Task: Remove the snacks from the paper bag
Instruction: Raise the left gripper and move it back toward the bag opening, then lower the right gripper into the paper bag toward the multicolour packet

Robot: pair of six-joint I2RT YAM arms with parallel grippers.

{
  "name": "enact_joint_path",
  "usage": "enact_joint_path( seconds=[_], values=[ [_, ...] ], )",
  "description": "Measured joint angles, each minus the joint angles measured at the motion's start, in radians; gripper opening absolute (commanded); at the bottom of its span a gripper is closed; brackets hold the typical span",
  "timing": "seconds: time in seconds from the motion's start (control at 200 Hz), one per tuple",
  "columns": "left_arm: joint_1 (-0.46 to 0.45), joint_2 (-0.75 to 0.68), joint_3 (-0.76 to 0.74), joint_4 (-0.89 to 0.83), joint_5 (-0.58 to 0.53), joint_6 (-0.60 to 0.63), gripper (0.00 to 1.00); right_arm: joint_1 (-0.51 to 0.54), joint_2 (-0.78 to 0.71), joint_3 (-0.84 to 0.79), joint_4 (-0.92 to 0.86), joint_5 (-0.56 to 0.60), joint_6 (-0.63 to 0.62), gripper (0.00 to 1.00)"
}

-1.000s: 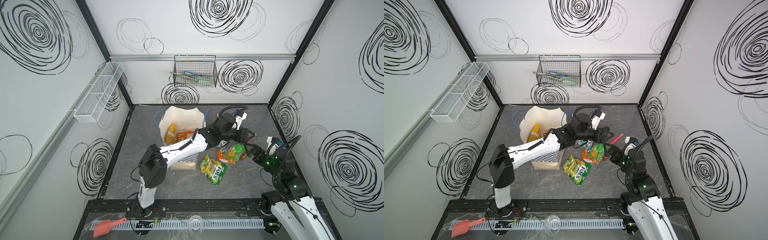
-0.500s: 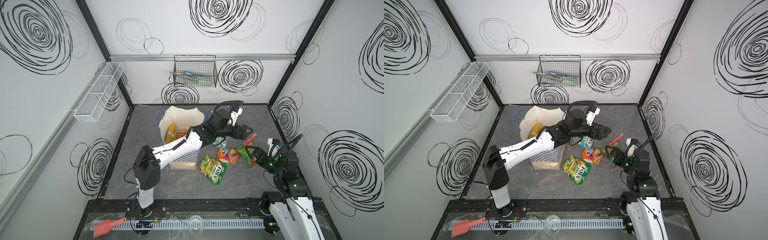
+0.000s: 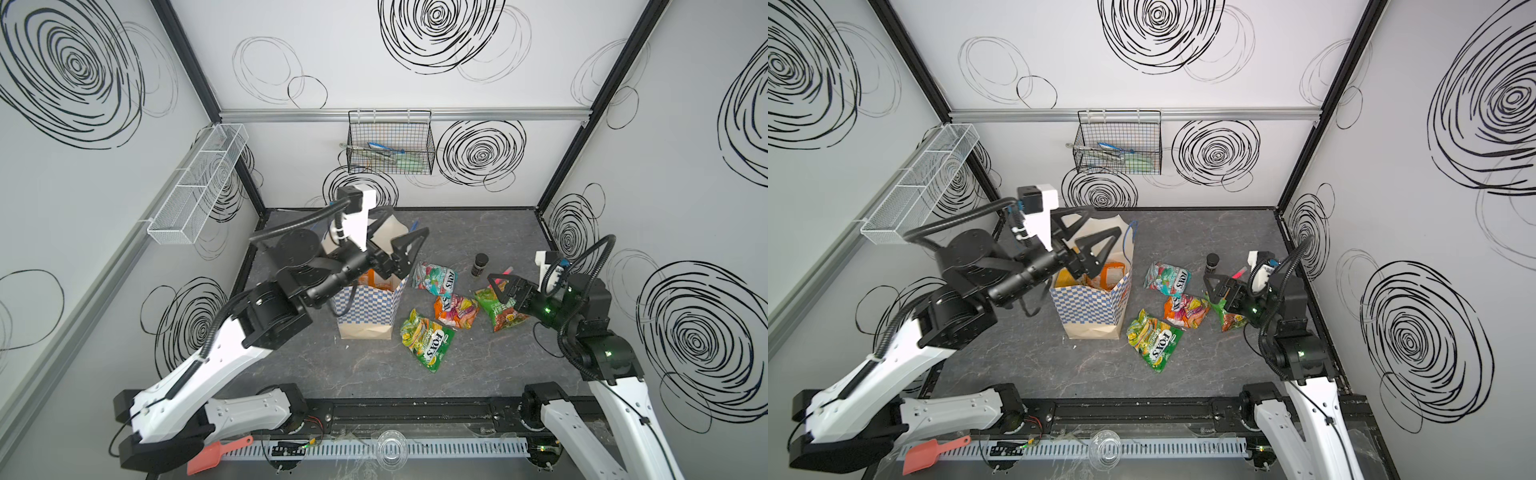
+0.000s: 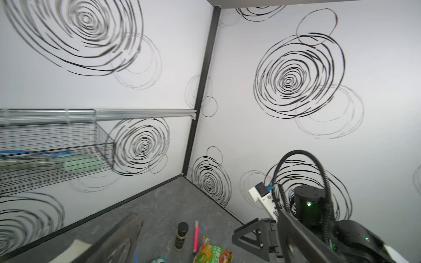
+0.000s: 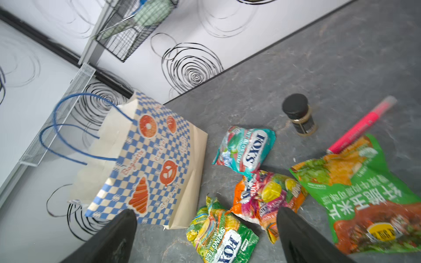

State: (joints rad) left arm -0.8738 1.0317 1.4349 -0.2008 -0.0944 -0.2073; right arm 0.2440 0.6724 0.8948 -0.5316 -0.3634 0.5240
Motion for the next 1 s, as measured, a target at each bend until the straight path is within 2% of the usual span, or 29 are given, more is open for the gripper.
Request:
enact_joint_path(
  seconds=[0.105,0.24,0.37,0.555,0.645,0.886,0.996],
  values=[
    [0.083,-0.06,-0.003,-0.116,-0.072,0.013,0.96,0.234,0.117,0.163,-0.013,0.1,-0.017,1.0],
    [0.225,-0.079,-0.009,-0.273,-0.098,-0.01,0.96,0.553,0.323,0.423,-0.045,0.272,-0.079,1.0],
    [0.373,-0.071,-0.047,-0.382,-0.08,-0.045,0.96,0.727,0.576,0.712,-0.085,0.356,-0.171,0.99],
    [0.682,-0.052,-0.164,-0.416,0.054,-0.076,0.96,0.755,0.87,0.996,-0.142,0.371,-0.265,0.98],
    [0.795,-0.043,-0.225,-0.393,0.117,-0.097,0.96,0.748,0.978,1.088,-0.167,0.355,-0.288,0.98],
    [0.922,-0.003,-0.352,-0.245,0.328,-0.167,1.0,0.707,1.244,1.311,-0.23,0.288,-0.302,0.99],
    [0.958,-0.009,-0.384,-0.196,0.37,-0.188,0.91,0.68,1.334,1.336,-0.257,0.264,-0.297,0.96]
  ],
)
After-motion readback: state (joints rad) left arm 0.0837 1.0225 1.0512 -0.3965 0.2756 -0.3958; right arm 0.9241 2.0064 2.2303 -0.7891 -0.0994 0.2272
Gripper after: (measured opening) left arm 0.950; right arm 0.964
